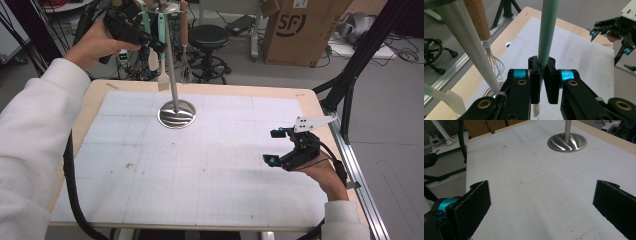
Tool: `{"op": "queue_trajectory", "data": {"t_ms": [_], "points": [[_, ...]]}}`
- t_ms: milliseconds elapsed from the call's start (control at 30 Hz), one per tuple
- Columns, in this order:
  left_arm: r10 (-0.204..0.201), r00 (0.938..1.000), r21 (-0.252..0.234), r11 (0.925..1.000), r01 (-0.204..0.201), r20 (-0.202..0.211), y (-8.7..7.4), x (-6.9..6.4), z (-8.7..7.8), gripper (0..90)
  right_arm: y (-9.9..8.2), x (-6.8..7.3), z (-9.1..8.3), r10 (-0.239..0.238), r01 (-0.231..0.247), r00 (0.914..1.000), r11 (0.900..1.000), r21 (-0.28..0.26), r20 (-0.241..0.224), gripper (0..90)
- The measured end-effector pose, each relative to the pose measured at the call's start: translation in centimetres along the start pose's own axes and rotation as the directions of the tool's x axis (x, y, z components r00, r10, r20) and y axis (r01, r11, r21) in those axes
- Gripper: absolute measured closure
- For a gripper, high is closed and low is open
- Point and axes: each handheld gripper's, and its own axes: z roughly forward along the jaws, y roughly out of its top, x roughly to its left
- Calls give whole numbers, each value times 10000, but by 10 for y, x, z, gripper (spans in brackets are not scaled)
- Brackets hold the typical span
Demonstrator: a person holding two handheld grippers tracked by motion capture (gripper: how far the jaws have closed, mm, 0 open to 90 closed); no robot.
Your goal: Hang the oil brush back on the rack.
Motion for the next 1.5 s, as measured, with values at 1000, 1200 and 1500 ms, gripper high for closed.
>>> {"op": "queue_trajectory", "data": {"t_ms": [1000,1200,1500], "points": [[1085,9863,962,9906,-969,-1241,-19,-21,-8,316,-6,-5,-1,129,-128,9996,9999,-58,261,2],[1749,9784,655,9835,-1684,-1102,-38,-45,-22,146,-11,-6,-3,330,-322,9984,9993,-187,452,3],[2422,9578,60,9697,-2442,-1546,-90,-69,-32,16,-13,-6,-3,357,-351,9972,9993,-112,660,2]]}}
